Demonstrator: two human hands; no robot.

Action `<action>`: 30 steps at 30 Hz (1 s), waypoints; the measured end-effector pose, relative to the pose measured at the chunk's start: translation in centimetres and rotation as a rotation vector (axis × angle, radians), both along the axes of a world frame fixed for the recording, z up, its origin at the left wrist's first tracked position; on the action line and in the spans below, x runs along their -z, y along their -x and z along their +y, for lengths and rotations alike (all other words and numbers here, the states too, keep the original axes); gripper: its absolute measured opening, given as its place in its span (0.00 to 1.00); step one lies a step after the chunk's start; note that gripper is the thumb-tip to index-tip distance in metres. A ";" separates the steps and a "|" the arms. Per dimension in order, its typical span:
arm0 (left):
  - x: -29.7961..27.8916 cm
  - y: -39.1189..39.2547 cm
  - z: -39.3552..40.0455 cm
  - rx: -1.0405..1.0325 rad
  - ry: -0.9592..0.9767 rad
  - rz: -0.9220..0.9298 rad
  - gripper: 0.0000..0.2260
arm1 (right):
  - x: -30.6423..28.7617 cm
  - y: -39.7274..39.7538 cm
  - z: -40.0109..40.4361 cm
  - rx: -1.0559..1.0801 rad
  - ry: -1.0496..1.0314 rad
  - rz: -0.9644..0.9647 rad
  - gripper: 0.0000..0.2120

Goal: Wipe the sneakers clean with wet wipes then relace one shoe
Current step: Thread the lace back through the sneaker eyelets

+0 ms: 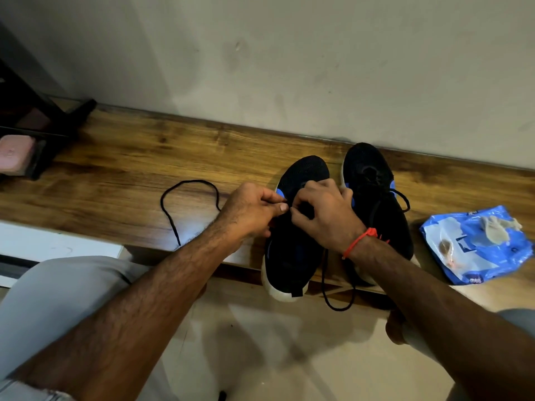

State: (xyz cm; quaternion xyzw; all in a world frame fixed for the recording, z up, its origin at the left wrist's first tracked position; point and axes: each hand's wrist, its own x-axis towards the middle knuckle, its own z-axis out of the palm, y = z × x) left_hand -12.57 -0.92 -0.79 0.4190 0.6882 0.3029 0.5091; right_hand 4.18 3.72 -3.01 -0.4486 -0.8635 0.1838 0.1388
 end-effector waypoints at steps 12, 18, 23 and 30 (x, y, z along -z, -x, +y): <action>0.2 0.6 -0.1 -0.011 0.023 -0.088 0.04 | -0.5 -0.8 0.6 0.032 0.154 0.007 0.03; 0.5 0.3 0.1 0.047 0.031 0.113 0.05 | -0.8 -1.1 0.6 0.074 0.222 0.095 0.17; 0.3 0.5 0.5 0.056 -0.004 0.272 0.06 | -0.7 -0.6 -0.4 0.017 0.094 -0.138 0.30; -3.6 4.7 2.6 -0.966 -0.458 -0.800 0.10 | -1.2 -0.6 -0.3 0.034 0.155 -0.103 0.25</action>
